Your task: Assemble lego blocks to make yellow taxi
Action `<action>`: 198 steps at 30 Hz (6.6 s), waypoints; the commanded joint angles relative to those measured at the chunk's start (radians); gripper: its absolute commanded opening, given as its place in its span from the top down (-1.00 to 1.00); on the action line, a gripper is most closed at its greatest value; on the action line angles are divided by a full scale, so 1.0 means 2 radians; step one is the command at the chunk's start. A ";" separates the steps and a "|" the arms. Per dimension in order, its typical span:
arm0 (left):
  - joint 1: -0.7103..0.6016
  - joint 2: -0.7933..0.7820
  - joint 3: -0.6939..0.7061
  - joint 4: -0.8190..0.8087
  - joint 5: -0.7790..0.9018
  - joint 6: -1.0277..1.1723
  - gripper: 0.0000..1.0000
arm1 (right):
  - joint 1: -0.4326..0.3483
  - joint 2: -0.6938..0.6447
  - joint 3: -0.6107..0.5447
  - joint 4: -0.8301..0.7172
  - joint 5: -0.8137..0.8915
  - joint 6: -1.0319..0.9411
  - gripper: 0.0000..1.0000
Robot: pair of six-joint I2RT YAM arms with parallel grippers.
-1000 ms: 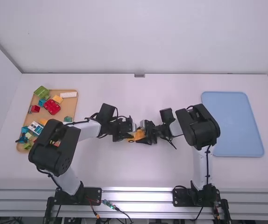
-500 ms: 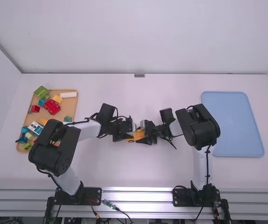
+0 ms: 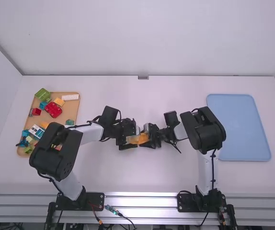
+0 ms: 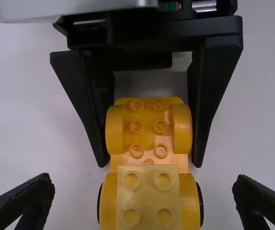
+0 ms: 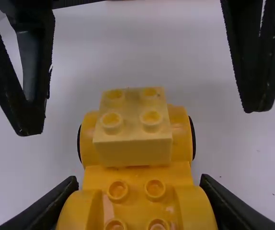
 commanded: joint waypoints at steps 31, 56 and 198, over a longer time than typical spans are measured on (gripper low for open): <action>-0.001 -0.045 0.029 -0.050 0.018 0.002 0.02 | 0.001 0.010 0.002 -0.004 0.014 -0.001 -0.04; -0.001 -0.036 0.010 -0.040 -0.006 0.003 0.96 | 0.000 0.010 0.002 -0.004 0.012 -0.001 -0.02; 0.129 -0.147 0.194 -0.212 -0.145 -0.149 -0.98 | -0.033 0.005 0.002 0.029 0.060 0.084 -0.98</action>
